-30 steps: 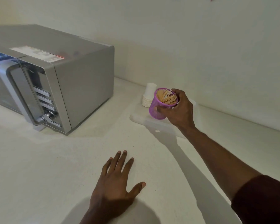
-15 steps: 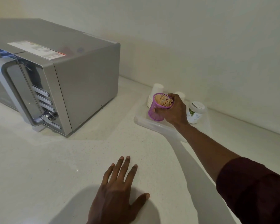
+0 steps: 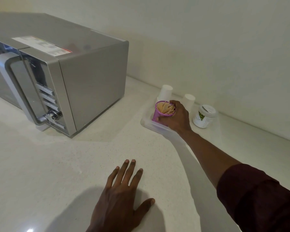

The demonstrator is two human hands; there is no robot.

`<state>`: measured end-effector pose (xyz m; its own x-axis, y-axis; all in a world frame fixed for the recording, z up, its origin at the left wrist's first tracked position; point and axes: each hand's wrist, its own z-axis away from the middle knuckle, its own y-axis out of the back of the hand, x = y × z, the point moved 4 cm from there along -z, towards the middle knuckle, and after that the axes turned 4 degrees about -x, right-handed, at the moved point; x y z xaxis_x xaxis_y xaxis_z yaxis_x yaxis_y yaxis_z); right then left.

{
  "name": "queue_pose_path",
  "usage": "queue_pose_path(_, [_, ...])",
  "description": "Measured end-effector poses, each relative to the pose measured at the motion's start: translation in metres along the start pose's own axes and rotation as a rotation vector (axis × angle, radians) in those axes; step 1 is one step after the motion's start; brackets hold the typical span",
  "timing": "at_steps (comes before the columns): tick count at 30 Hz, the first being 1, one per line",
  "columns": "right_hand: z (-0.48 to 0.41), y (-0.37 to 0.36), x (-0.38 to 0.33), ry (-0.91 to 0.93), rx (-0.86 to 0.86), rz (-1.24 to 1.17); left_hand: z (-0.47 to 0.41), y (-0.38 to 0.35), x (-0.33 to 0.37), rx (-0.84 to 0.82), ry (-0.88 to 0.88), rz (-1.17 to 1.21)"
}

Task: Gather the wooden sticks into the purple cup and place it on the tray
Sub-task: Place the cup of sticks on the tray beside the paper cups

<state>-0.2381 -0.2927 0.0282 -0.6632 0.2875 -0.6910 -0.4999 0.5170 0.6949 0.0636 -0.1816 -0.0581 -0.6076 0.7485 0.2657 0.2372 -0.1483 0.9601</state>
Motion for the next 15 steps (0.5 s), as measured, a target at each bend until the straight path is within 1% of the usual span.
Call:
queue_pose_path(7, [0.0003,-0.0012,0.0007,-0.005,-0.033,0.006,0.0014,0.0009,0.0,0.003,0.011,0.022])
queue_pose_path(12, [-0.0019,-0.0022,0.0019,0.012,-0.043,0.01,0.0006,-0.0011,-0.001,-0.082,0.038,0.058])
queue_pose_path(15, [-0.0036,-0.0027,0.0023,0.017,-0.057,0.017,0.0001,-0.0008,-0.0012,-0.098,0.038,0.064])
